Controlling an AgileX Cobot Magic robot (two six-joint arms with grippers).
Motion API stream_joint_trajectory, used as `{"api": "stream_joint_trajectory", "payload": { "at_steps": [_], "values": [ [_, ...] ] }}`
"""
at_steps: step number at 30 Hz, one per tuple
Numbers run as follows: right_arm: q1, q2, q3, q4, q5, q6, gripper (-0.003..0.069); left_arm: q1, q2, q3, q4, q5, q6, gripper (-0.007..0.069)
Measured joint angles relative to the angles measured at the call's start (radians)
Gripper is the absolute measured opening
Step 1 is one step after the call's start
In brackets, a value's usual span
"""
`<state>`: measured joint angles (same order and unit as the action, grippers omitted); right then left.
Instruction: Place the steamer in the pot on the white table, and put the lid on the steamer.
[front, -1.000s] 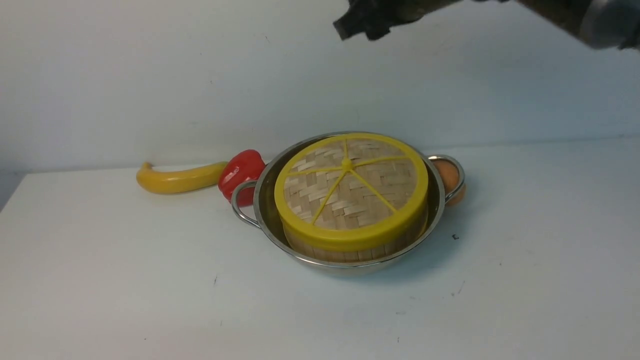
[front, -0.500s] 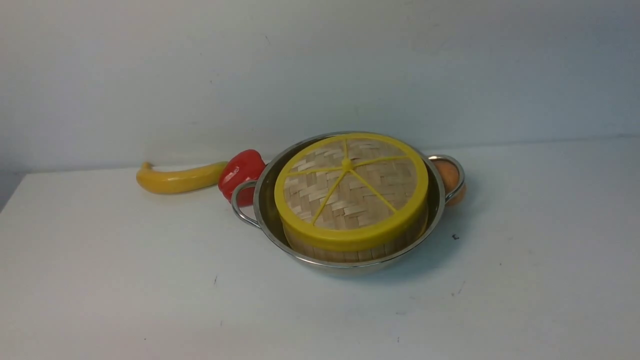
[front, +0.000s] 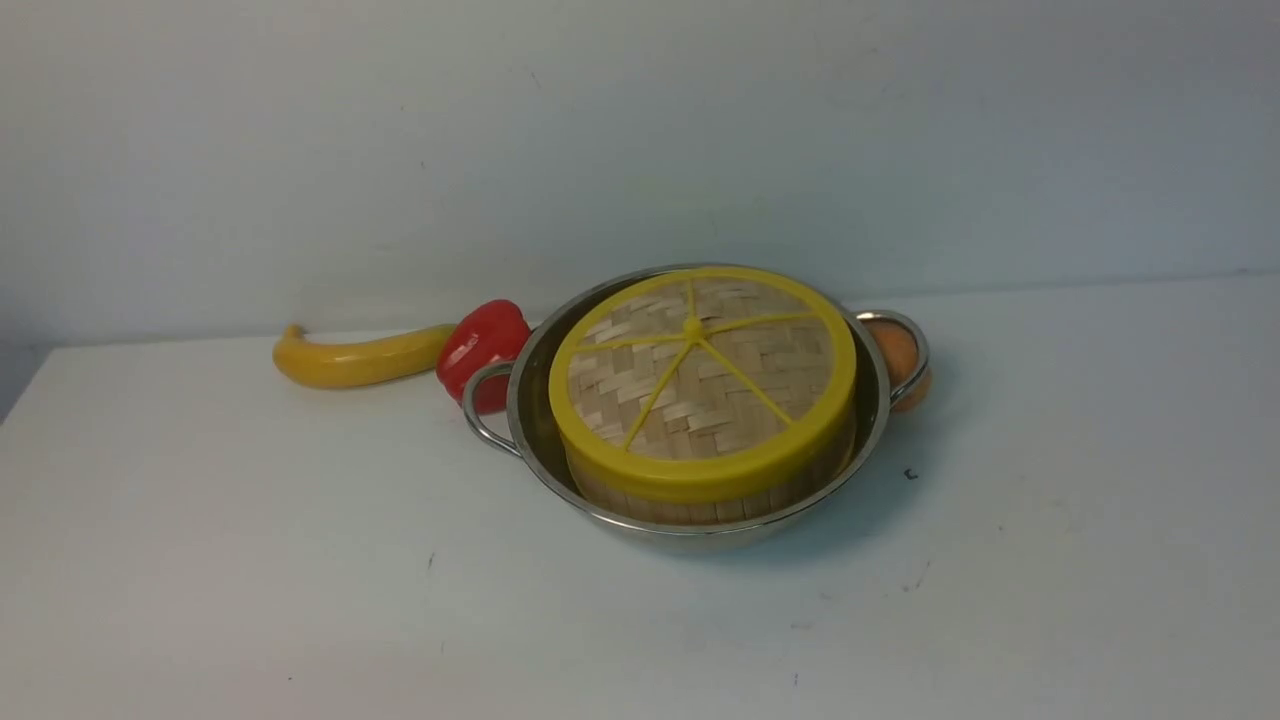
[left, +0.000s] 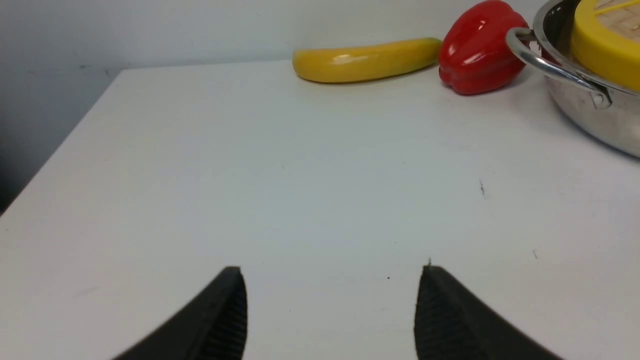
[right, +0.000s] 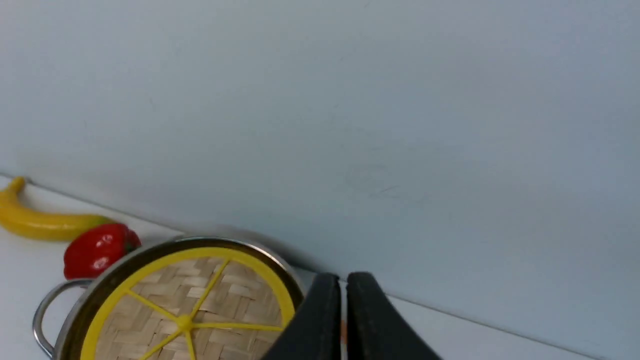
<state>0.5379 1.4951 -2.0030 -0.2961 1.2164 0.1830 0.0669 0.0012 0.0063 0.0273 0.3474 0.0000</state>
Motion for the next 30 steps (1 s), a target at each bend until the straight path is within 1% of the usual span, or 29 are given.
{"api": "stream_joint_trajectory", "payload": {
  "at_steps": [1, 2, 5, 8, 9, 13, 16, 17, 20, 23, 24, 30],
  "values": [
    [0.0, -0.07, 0.045, -0.01, -0.009, 0.001, 0.0048, 0.0, 0.0, 0.0, 0.0, 0.0, 0.0, 0.0419],
    [-0.001, -0.084, 0.045, -0.013, -0.011, 0.001, 0.0048, 0.0, 0.0, 0.0, 0.0, 0.0, 0.0, 0.0419],
    [-0.056, -0.308, 0.269, -0.011, -0.078, 0.005, 0.006, 0.0, 0.0, 0.0, 0.0, 0.0, 0.0, 0.0419],
    [-0.188, -0.497, 0.549, 0.046, -0.155, 0.024, 0.0073, 0.0, 0.0, 0.0, 0.0, 0.0, 0.0, 0.0419],
    [-0.249, -0.571, 0.656, 0.081, -0.192, 0.032, 0.0076, 0.0, 0.0, 0.0, 0.0, 0.0, 0.0, 0.0419],
    [-0.399, -0.784, 1.048, 0.177, -0.44, 0.04, 0.0093, 0.0, 0.0, 0.0, 0.0, 0.0, 0.0, 0.0419],
    [-0.489, -0.995, 1.329, 0.192, -0.646, 0.04, 0.0104, 0.0, 0.0, 0.0, 0.0, 0.0, 0.0, 0.0419],
    [-0.519, -1.064, 1.407, 0.193, -0.74, 0.04, 0.0107, 0.0, 0.0, 0.0, 0.0, 0.0, 0.0, 0.0419],
    [-0.573, -1.255, 1.61, 0.188, -0.866, 0.039, 0.0112, 0.0, 0.0, 0.0, 0.0, 0.0, 0.0, 0.0419],
    [-0.59, -1.337, 1.699, 0.185, -0.893, 0.039, 0.0115, 0.0, 0.0, 0.0, 0.0, 0.0, 0.0, 0.0419],
    [-0.598, -1.385, 1.764, 0.184, -0.913, 0.039, 0.012, 0.0, 0.0, 0.0, 0.0, 0.0, 0.0, 0.0419],
    [-0.598, -1.412, 1.89, 0.185, -0.997, 0.036, 0.0141, 0.0, 0.0, 0.0, 0.0, 0.0, 0.0, 0.0419]
  ]
}}
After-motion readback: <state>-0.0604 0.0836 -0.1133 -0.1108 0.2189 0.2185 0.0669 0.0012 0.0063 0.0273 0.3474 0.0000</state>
